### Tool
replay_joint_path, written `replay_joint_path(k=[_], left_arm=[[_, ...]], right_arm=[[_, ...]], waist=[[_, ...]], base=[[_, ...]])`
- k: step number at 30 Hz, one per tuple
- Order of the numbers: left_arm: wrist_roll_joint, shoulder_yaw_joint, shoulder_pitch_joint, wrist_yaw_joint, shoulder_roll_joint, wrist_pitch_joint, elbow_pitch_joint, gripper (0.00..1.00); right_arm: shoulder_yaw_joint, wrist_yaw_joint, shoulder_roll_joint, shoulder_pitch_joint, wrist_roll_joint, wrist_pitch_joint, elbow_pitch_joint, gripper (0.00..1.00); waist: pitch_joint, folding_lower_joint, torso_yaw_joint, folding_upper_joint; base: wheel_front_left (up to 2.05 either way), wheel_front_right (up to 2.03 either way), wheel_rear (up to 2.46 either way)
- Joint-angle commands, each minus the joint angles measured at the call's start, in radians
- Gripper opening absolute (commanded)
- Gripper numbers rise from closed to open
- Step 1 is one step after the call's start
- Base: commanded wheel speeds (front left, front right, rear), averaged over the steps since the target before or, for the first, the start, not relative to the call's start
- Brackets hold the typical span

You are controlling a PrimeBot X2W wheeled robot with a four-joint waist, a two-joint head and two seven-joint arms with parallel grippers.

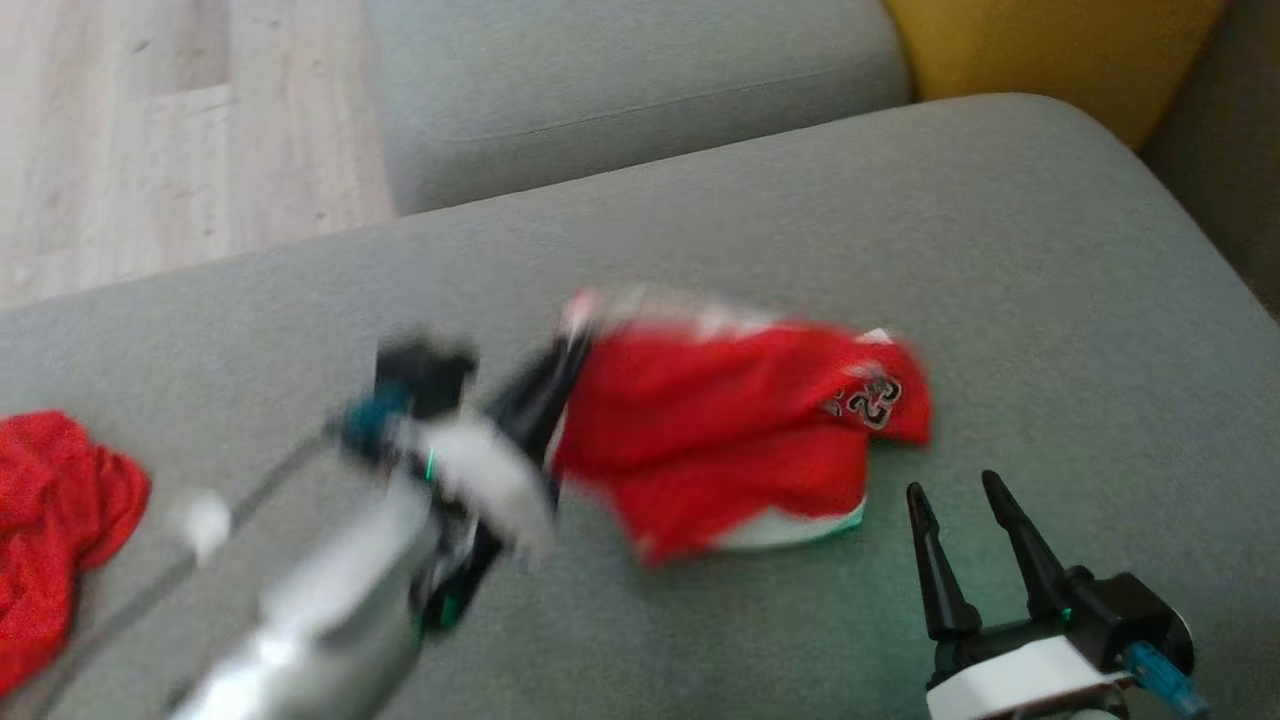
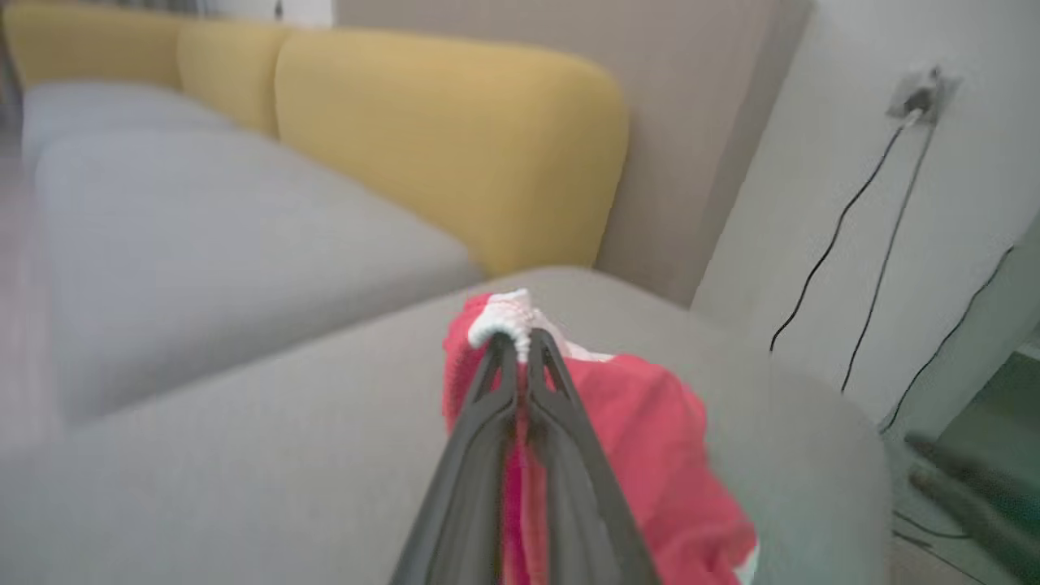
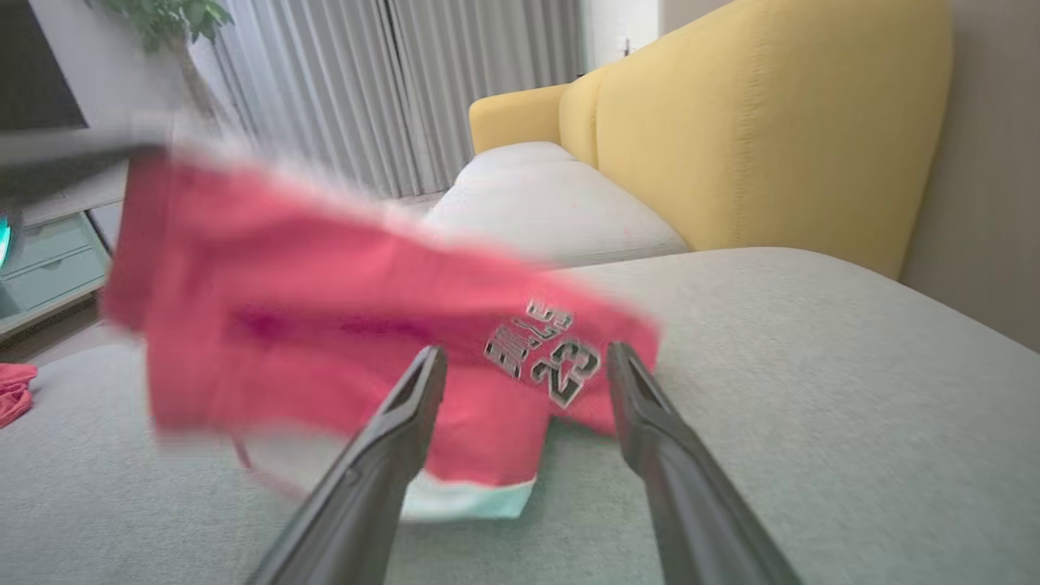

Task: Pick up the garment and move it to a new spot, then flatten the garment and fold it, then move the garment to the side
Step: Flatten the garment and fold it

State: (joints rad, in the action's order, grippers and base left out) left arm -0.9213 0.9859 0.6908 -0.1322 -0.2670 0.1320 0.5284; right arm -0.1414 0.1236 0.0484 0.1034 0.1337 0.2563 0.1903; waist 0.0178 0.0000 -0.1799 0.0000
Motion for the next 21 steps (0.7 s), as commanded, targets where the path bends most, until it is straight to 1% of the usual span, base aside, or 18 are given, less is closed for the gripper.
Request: replay_joint_path(k=[1, 5, 8, 11, 16, 19, 21], left_arm=[[-0.02, -0.027, -0.017, 0.002, -0.039, 0.022, -0.021, 0.0], [-0.033, -0.013, -0.146, 0.014, -0.069, 0.062, -0.016, 0.0], [-0.035, -0.012, -0.187, 0.021, -0.071, 0.081, -0.02, 0.0], [-0.022, -0.002, -0.188, 0.019, -0.064, 0.088, -0.028, 0.0], [-0.006, 0.007, -0.152, 0.017, -0.039, 0.092, -0.032, 0.0], [0.004, 0.014, -0.129, 0.015, -0.021, 0.096, -0.033, 0.0], [0.011, 0.018, -0.117, 0.013, -0.012, 0.098, -0.033, 0.0]], right_arm=[[-0.017, 0.007, 0.002, -0.024, 0.003, 0.006, -0.039, 1.0], [-0.002, 0.007, 0.002, -0.024, 0.019, 0.006, -0.022, 1.0], [-0.009, 0.007, 0.018, -0.057, 0.039, 0.006, 0.039, 1.0], [-0.022, 0.007, 0.079, -0.135, 0.079, -0.022, 0.128, 1.0], [-0.026, 0.007, 0.202, -0.309, 0.132, -0.165, 0.231, 1.0], [-0.069, 0.007, 0.264, -0.399, 0.186, -0.239, 0.296, 1.0], [-0.099, 0.007, 0.295, -0.451, 0.222, -0.268, 0.341, 1.0]], waist=[[-0.011, 0.0, 0.036, 0.0], [-0.027, 0.0, 0.095, 0.0], [-0.049, 0.0, 0.142, 0.0], [-0.073, 0.0, 0.187, 0.0], [-0.121, 0.0, 0.239, 0.0], [-0.147, 0.0, 0.261, 0.0], [-0.164, 0.0, 0.273, 0.0]], base=[[0.0, 0.0, 0.0], [0.0, 0.0, 0.0], [0.0, 0.0, 0.0], [0.0, 0.0, 0.0], [0.0, 0.0, 0.0], [0.0, 0.0, 0.0], [0.0, 0.0, 0.0]])
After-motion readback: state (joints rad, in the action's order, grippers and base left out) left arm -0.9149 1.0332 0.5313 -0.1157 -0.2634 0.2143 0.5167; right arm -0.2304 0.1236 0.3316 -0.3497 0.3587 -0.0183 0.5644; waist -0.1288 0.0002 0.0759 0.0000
